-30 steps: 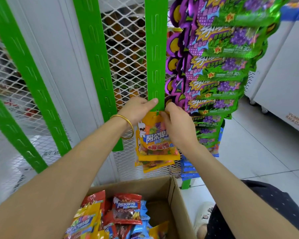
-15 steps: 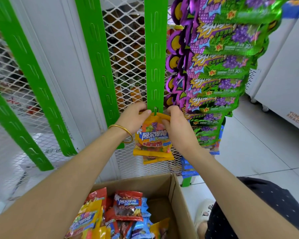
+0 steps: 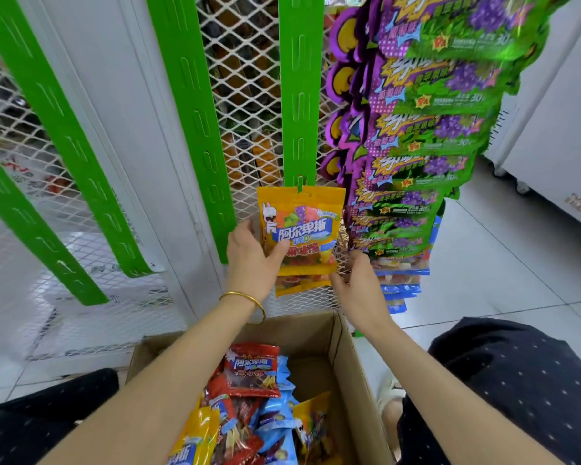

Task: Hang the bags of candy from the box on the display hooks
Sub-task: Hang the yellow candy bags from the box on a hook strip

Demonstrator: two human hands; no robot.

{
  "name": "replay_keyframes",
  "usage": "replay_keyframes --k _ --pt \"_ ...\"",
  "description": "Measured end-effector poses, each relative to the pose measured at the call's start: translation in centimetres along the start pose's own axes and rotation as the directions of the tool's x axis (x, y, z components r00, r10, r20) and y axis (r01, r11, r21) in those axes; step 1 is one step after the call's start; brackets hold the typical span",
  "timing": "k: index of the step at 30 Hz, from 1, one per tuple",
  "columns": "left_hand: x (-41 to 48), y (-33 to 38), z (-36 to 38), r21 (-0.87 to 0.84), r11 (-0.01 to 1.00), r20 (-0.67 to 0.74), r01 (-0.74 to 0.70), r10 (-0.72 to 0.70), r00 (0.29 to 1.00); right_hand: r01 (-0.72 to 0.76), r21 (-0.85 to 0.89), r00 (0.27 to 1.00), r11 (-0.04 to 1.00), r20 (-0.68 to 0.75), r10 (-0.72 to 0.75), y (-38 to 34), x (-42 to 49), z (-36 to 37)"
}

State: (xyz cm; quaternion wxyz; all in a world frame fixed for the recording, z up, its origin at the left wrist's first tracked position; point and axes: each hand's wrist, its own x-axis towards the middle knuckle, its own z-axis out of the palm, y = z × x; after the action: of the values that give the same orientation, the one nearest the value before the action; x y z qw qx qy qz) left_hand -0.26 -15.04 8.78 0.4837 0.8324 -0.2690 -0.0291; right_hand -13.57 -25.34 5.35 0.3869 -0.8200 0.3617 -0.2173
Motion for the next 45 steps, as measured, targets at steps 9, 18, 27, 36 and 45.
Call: replay_keyframes --k 9,18,27,36,45 --pt "-0.6 0.2 1.4 -0.048 0.991 0.204 0.123 -0.111 0.973 -0.022 0.292 0.982 0.956 0.185 -0.034 -0.7 1.3 1.2" --pt "-1.1 1.4 1.8 0.166 0.981 0.237 0.103 -0.141 0.961 -0.004 0.422 0.985 0.906 0.160 -0.070 -0.4 1.7 2.1" --pt "-1.4 0.7 2.3 0.036 0.980 0.267 0.195 -0.198 0.943 -0.043 0.394 0.989 0.918 0.145 -0.016 0.2 1.7 2.1" --pt "-2.9 -1.0 1.4 0.016 0.992 0.296 0.124 -0.123 0.947 -0.140 0.185 0.986 0.973 0.113 0.120 2.4 0.2 2.9" --pt "-7.3 -7.4 -0.8 0.085 0.977 0.400 0.197 -0.215 0.891 -0.108 -0.309 0.801 0.945 0.536 0.266 9.6 -2.3 7.6"
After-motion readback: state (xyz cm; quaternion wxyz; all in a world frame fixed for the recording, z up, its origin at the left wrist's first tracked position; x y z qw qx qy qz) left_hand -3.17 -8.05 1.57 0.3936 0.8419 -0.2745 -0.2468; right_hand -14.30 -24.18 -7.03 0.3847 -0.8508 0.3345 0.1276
